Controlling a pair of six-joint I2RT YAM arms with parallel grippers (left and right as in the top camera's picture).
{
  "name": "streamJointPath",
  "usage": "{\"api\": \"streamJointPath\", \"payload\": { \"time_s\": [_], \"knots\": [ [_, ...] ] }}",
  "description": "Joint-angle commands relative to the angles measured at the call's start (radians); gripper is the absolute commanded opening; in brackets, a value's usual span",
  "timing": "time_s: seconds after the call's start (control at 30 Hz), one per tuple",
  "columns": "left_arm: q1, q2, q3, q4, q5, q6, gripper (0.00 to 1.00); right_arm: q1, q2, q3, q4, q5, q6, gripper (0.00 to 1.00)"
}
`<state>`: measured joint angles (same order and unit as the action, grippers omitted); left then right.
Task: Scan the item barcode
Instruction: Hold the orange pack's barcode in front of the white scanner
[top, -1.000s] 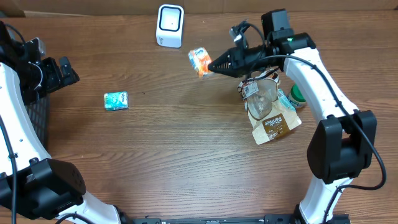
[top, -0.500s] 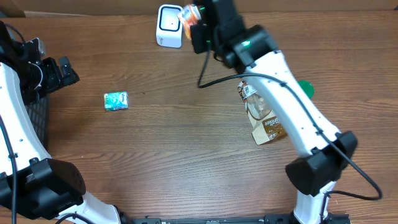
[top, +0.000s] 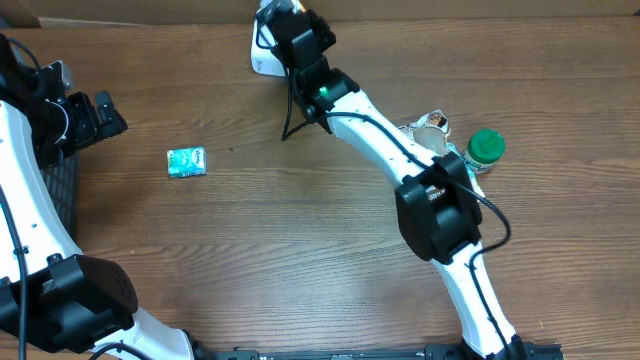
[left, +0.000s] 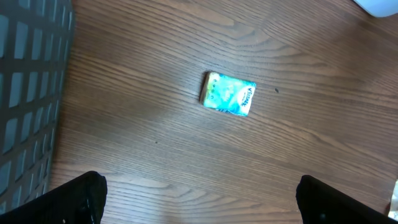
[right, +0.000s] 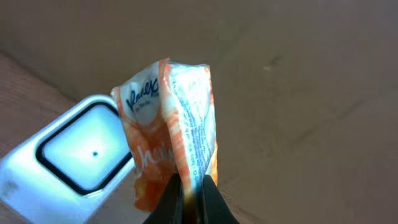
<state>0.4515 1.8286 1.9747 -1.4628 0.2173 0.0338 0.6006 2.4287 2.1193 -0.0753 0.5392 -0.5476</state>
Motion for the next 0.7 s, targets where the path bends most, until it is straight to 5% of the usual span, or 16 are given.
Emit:
{"api": "streamJointPath", "payload": {
  "time_s": [0.0, 0.17, 0.67],
  "knots": [
    [-0.007, -0.003, 0.002, 0.001, 0.012, 0.019, 1.00, 0.004, 0.072, 0.011, 0.089, -0.020, -0.237, 0.04],
    [-0.007, -0.003, 0.002, 0.001, 0.012, 0.019, 1.00, 0.006, 0.124, 0.008, 0.131, -0.055, -0.345, 0.04],
    [-0.007, -0.003, 0.002, 0.001, 0.012, 0.019, 1.00, 0.048, 0.069, 0.008, 0.130, -0.016, -0.311, 0.04]
  ]
}}
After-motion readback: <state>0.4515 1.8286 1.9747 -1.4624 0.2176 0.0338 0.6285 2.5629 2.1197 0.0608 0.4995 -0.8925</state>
